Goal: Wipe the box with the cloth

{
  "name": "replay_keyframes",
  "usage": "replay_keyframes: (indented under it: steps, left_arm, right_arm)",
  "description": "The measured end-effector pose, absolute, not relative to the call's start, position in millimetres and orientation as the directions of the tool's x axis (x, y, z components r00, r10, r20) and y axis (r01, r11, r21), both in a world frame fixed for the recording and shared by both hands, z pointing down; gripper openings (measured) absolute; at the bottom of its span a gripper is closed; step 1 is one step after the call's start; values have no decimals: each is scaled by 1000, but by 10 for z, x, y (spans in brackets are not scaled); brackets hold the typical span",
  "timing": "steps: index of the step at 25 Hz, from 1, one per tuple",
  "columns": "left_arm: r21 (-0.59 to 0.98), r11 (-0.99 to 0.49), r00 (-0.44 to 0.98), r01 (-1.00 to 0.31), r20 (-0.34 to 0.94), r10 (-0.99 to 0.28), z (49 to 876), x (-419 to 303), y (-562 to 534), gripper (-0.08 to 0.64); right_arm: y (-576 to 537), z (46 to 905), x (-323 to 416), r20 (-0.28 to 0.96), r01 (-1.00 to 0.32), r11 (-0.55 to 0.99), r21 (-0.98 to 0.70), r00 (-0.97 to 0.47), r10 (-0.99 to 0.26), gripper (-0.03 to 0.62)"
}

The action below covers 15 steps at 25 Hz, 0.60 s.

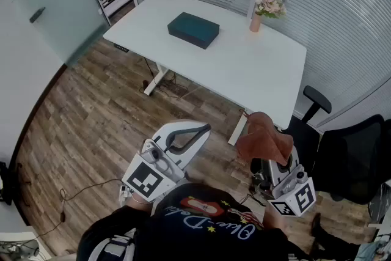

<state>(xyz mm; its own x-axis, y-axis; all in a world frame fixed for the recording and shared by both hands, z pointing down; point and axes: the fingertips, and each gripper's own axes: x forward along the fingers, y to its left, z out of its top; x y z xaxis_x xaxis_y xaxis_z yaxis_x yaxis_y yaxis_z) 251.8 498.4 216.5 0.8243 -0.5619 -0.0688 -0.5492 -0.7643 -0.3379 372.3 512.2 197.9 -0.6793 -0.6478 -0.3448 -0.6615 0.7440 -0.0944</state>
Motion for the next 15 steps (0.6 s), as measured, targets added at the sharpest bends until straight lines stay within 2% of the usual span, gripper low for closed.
replay_keyframes:
  steps: [15]
  left_arm:
    - [-284,-730,771,-622,-60,-634,2384,1751,4482,3]
  right_arm:
    - [4592,2144,3056,-271,-650,747,-139,-701,-660,26]
